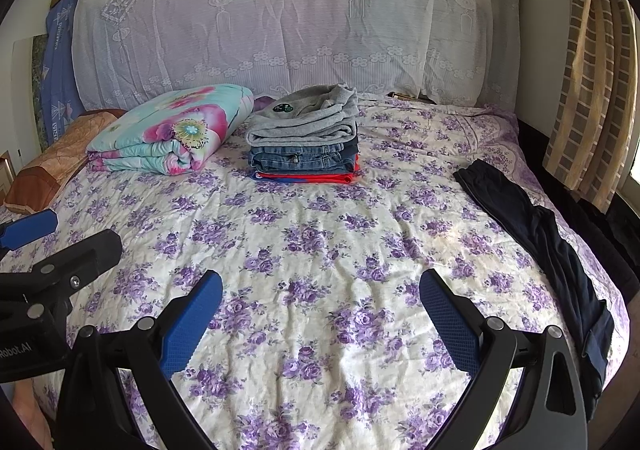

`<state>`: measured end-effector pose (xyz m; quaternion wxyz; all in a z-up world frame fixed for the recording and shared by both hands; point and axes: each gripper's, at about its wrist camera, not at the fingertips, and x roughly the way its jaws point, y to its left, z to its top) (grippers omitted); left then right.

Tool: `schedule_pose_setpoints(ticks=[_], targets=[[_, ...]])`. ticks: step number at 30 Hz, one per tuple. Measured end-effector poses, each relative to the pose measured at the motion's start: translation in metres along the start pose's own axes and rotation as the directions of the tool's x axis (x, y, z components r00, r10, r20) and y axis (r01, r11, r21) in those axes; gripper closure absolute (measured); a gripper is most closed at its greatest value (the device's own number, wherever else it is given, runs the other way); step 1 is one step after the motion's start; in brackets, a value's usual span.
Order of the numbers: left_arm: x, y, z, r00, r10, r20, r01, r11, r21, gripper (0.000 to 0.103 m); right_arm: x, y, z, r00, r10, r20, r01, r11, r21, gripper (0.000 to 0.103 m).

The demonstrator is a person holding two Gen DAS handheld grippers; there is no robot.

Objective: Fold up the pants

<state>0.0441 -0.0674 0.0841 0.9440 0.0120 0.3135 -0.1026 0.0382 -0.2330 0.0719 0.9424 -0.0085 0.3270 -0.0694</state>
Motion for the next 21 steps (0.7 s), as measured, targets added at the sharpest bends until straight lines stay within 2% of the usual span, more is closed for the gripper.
schedule_pose_setpoints(ticks=[13,21], targets=[[-0.0024,0.0001,-0.0002,1.000,0.019,0.009,-0.019,1.000,0.002,0.005,0.0001,-0.0010,0.0004,1.000,0.002,-0.002,-0.002,1.000,-0.002,0.004],[0.0047,0.0074,-0.0022,0.995,0.095,-0.018,-0.095,0.995,-0.021,0.005,0.0007,-0.0019,0.0007,1.000,0.005,-0.001,-0.005,1.000,-0.007,0.004]])
